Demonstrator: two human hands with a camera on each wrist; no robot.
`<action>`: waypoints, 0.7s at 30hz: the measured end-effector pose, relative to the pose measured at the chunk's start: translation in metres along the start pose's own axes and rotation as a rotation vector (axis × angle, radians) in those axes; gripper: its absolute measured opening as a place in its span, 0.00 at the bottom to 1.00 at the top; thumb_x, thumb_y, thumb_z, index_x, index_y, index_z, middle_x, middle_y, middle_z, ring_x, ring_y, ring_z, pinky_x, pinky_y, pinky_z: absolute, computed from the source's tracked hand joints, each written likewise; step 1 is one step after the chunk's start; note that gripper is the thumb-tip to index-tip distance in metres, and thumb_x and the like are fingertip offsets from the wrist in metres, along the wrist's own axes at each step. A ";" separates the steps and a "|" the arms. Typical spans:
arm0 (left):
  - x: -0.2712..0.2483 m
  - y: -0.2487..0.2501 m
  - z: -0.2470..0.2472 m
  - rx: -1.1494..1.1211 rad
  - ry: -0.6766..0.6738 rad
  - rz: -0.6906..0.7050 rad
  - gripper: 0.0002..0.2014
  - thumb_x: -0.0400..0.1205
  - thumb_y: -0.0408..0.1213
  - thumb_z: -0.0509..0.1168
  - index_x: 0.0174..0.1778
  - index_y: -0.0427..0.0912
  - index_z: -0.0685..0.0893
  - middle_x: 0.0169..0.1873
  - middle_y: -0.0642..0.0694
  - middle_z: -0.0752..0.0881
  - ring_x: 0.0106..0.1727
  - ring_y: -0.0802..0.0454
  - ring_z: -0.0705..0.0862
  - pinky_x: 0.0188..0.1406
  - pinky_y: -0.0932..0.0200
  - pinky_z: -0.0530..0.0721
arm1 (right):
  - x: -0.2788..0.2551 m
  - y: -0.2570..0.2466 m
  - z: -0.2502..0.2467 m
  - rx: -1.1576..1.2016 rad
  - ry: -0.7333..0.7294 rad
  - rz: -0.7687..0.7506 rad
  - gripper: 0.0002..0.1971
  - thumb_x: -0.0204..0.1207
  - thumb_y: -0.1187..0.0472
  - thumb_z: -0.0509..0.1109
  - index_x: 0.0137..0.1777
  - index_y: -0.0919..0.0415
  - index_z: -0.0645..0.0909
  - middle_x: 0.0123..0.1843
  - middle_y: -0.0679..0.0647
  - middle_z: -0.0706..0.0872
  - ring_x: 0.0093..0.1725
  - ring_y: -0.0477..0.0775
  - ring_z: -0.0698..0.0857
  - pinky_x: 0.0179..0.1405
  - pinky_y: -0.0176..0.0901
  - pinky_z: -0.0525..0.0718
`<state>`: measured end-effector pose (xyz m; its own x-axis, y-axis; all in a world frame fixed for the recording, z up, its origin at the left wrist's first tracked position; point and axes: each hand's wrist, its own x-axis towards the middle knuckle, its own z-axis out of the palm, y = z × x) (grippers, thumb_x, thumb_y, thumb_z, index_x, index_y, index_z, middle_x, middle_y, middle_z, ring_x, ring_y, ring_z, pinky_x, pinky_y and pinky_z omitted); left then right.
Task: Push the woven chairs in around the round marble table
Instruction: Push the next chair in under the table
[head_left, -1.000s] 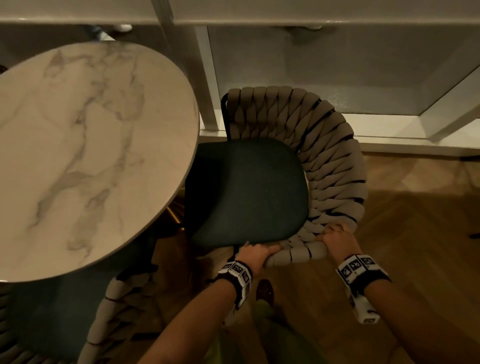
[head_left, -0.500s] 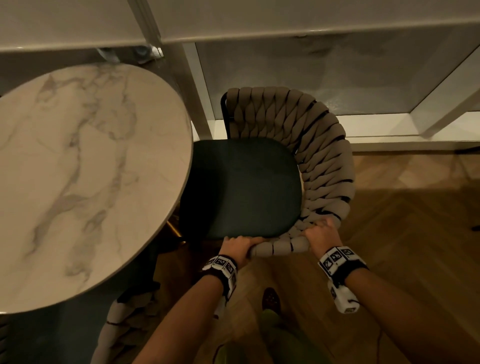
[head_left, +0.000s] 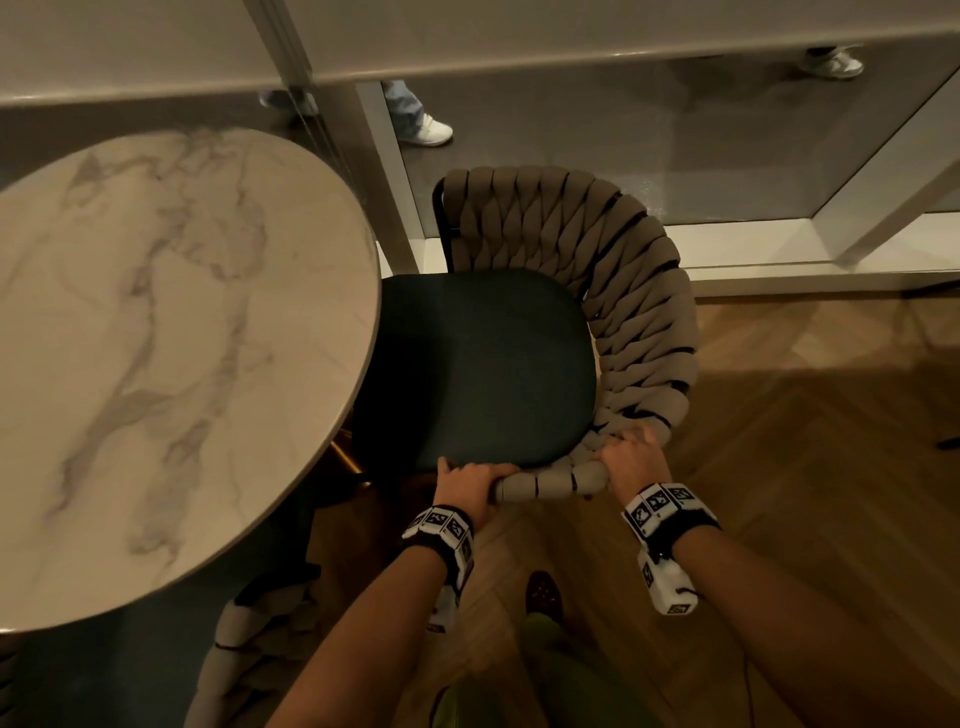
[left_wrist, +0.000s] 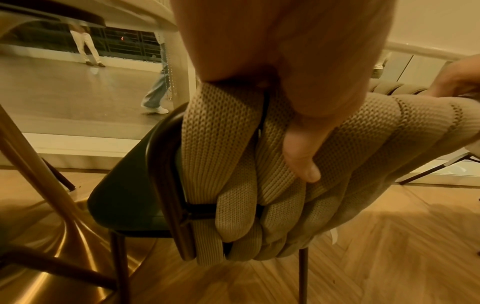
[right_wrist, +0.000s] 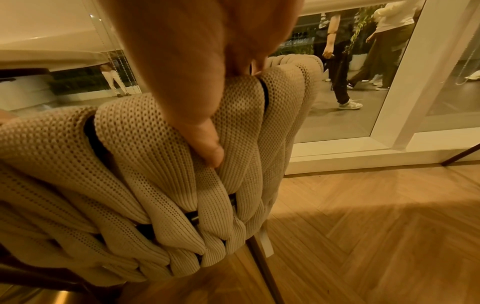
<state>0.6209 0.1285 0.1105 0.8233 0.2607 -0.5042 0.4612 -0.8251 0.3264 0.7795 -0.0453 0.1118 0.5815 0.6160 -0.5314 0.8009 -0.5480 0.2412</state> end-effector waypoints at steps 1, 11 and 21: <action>-0.003 -0.002 0.002 -0.003 -0.001 -0.004 0.23 0.78 0.40 0.64 0.67 0.68 0.74 0.59 0.55 0.86 0.66 0.47 0.79 0.72 0.35 0.60 | -0.003 -0.003 0.002 0.028 0.014 0.000 0.10 0.78 0.53 0.62 0.55 0.47 0.82 0.60 0.48 0.83 0.67 0.54 0.74 0.75 0.55 0.60; -0.011 -0.012 0.000 -0.021 -0.037 0.000 0.24 0.74 0.42 0.67 0.64 0.70 0.75 0.59 0.57 0.86 0.66 0.48 0.79 0.71 0.32 0.60 | -0.015 -0.017 -0.001 0.143 0.036 0.007 0.08 0.78 0.54 0.64 0.52 0.49 0.83 0.58 0.50 0.85 0.66 0.55 0.75 0.74 0.55 0.62; -0.011 -0.012 -0.002 0.002 -0.007 -0.042 0.22 0.78 0.40 0.65 0.64 0.68 0.76 0.59 0.55 0.86 0.65 0.46 0.80 0.74 0.28 0.54 | -0.014 -0.023 -0.013 0.083 0.026 0.026 0.11 0.78 0.53 0.65 0.58 0.48 0.81 0.63 0.50 0.84 0.71 0.55 0.73 0.79 0.58 0.54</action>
<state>0.6073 0.1367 0.1140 0.8007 0.2918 -0.5232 0.4947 -0.8146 0.3027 0.7552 -0.0342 0.1239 0.6064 0.6151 -0.5039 0.7716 -0.6082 0.1862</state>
